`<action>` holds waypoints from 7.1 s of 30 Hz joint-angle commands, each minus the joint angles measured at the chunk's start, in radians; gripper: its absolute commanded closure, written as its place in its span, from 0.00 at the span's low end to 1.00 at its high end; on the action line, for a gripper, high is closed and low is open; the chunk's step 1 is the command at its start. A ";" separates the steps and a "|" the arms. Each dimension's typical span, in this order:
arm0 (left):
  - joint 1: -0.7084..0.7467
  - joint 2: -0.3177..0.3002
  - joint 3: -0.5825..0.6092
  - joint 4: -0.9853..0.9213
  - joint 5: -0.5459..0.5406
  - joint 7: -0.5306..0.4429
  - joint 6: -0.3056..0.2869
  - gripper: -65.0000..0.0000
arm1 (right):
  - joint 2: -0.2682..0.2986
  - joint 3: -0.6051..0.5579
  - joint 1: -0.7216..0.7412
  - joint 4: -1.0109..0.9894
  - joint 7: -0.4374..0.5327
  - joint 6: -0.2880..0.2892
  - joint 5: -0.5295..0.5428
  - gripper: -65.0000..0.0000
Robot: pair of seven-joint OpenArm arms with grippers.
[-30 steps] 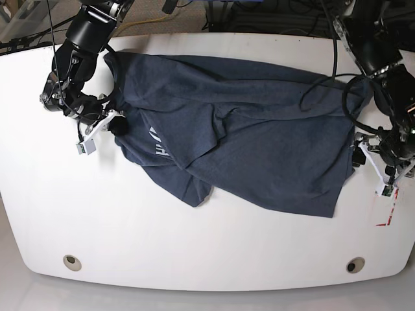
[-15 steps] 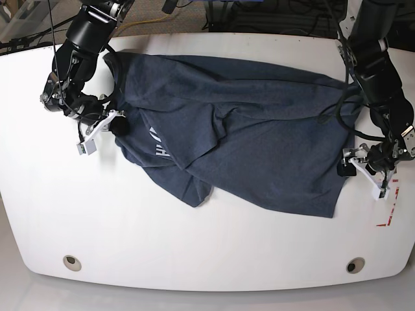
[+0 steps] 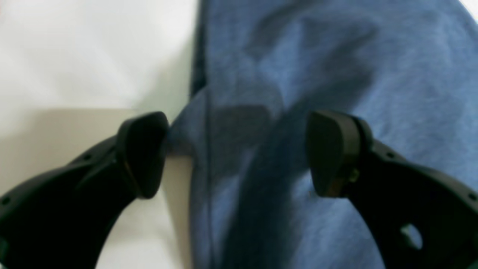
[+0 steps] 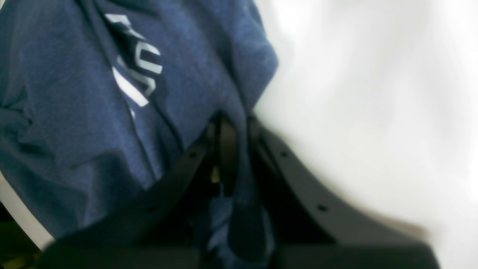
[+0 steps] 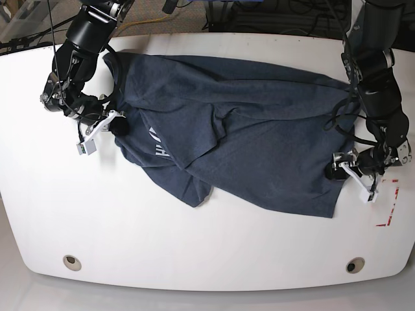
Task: Fold the T-shirt properly
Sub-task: 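Release the left gripper and regrasp the shirt edge further along, then lift the shirt with both grippers and fling it outward, then pull the shirt back with both grippers and lay it flat, then release the shirt with both grippers and move them along its edges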
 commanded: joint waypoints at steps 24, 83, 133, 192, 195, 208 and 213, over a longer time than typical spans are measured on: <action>0.034 0.043 -0.002 0.195 -0.002 0.006 0.018 0.98 | 0.032 0.000 0.013 0.170 0.038 0.006 0.025 1.00; -0.067 0.003 0.037 1.197 -0.006 0.288 -0.069 0.98 | 0.413 -0.198 0.654 0.139 -0.143 0.006 0.138 1.00; 0.869 -0.054 -0.089 1.245 -0.030 0.284 -0.069 0.53 | 0.444 -0.014 -0.496 0.231 -0.223 0.006 0.820 0.21; 0.910 -0.292 -0.006 1.179 -0.148 0.227 -0.069 0.53 | 0.424 -0.083 -0.421 0.336 -0.235 0.006 0.465 0.62; 0.906 -0.243 -0.103 1.206 -0.254 0.285 -0.069 0.53 | 0.419 -0.081 -0.417 0.336 -0.234 0.006 0.517 0.62; 0.765 -0.083 -0.177 1.202 -0.202 0.333 -0.069 0.52 | 0.364 -0.081 -0.197 0.322 -0.146 0.006 0.273 0.33; 0.763 -0.040 -0.178 1.202 -0.165 0.333 -0.069 0.52 | 0.316 -0.081 -0.088 0.320 -0.145 0.006 0.101 0.32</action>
